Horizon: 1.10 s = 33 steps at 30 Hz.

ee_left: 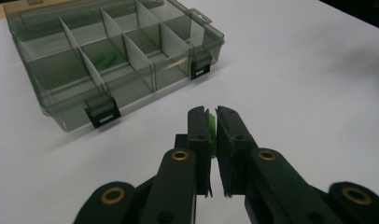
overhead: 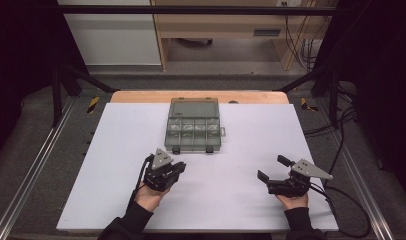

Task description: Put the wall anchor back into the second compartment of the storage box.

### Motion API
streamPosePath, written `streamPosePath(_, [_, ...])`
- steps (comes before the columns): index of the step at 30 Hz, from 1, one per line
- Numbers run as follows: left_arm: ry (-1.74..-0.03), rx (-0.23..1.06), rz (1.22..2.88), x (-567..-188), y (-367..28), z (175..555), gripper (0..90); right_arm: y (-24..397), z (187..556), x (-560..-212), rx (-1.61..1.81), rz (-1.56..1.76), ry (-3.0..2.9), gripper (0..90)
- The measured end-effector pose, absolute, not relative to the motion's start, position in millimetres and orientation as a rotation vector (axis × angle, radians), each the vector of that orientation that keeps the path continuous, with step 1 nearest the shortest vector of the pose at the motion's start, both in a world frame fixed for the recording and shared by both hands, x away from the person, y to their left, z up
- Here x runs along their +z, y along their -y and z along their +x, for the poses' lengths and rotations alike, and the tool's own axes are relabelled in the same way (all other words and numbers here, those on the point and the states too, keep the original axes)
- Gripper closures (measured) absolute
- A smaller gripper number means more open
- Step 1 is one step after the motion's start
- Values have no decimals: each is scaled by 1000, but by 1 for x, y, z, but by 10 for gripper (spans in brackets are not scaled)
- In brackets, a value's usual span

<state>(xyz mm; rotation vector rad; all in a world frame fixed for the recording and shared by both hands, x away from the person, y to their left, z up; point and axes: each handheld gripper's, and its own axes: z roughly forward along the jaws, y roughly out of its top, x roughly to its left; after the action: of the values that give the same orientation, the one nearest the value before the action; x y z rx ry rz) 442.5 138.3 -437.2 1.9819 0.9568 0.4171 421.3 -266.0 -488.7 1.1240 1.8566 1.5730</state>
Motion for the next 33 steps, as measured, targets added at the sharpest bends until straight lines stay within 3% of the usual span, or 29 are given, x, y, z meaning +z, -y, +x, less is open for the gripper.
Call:
streamPosePath(17, [-927, 455, 1952, -409, -135, 487, 838, 266, 422, -489, 1570, 1126, -1858, 2])
streamPosePath(33, [-986, 514, 1950, -418, -126, 566, 837, 266, 422, -489, 1569, 1127, -1857, 2])
